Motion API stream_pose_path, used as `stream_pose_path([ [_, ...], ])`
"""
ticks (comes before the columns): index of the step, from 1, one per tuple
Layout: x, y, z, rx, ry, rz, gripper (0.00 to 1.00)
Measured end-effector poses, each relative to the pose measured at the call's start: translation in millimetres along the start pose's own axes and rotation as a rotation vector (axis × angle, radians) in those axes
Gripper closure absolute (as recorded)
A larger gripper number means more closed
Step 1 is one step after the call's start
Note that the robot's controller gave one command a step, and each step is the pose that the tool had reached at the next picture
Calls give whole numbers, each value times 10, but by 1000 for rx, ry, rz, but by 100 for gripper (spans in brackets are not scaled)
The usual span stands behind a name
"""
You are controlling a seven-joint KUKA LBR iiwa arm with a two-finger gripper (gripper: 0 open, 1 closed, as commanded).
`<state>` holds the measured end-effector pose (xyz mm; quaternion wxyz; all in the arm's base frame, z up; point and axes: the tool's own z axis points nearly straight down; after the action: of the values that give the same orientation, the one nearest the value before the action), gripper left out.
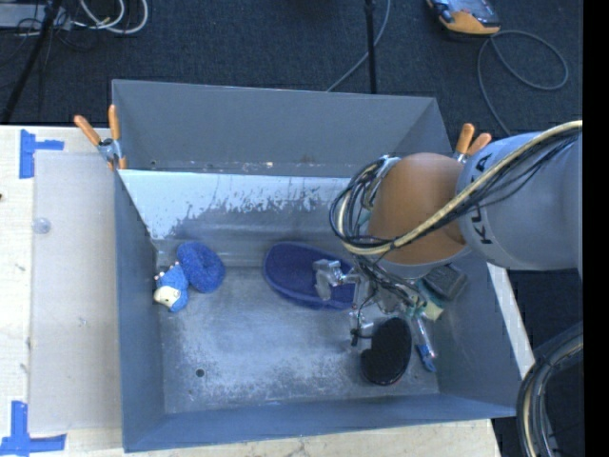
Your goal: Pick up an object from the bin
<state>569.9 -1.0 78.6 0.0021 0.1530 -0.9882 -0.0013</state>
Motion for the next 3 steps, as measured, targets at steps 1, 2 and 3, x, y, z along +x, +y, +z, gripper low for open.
stream_pose_path([
  [1, -30, 0, -24, 1, -11, 2, 100],
  [2, 1, -3, 2, 0, -1, 3, 0],
  [3, 1, -3, 2, 0, -1, 3, 0],
])
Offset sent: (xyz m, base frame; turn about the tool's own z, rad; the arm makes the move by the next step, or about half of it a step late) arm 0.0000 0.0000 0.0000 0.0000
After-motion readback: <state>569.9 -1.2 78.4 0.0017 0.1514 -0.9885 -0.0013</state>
